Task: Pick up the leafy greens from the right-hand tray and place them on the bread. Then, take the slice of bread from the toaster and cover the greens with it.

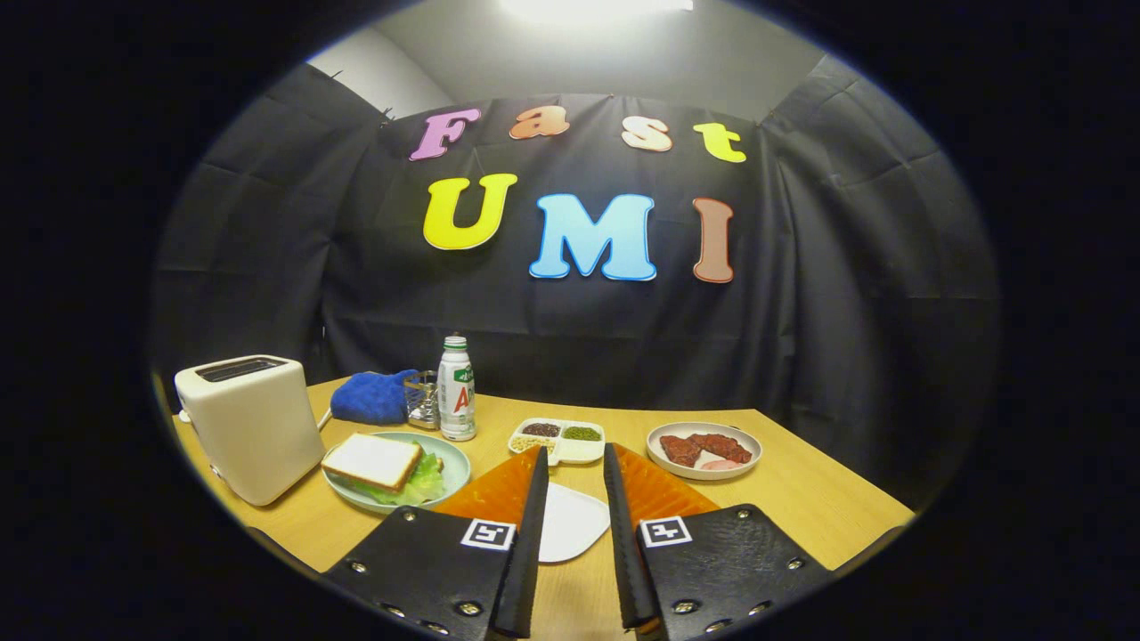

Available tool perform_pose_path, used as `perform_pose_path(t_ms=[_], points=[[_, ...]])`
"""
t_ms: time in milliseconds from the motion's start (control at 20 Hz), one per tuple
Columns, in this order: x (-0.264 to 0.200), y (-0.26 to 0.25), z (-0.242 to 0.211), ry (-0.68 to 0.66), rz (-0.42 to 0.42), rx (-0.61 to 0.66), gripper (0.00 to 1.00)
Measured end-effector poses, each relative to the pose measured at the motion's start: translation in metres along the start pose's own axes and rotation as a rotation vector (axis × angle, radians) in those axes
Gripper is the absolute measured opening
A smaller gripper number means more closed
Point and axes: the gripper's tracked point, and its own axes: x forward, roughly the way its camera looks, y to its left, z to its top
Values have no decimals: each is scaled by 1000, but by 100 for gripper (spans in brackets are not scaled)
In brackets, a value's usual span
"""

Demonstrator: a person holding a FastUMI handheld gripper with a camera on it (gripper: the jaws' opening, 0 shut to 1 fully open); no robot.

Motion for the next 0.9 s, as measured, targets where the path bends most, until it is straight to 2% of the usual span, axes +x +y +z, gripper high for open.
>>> perform_pose_path(t_ms=[200, 250, 300, 350, 450, 500, 550, 900], points=[[-8, -38, -16, 22, -15, 75, 37], [-9, -49, -19, 27, -14, 77, 40], [-12, -59, -23, 38, -19, 75, 56], [-13, -72, -25, 40, -24, 67, 59], [-17, -99, -23, 22, -47, 55, 75], [-18, -113, -23, 8, -61, 62, 94], [-23, -125, -21, -7, -71, 71, 99], [-40, -184, -4, -80, -64, 50, 98]])
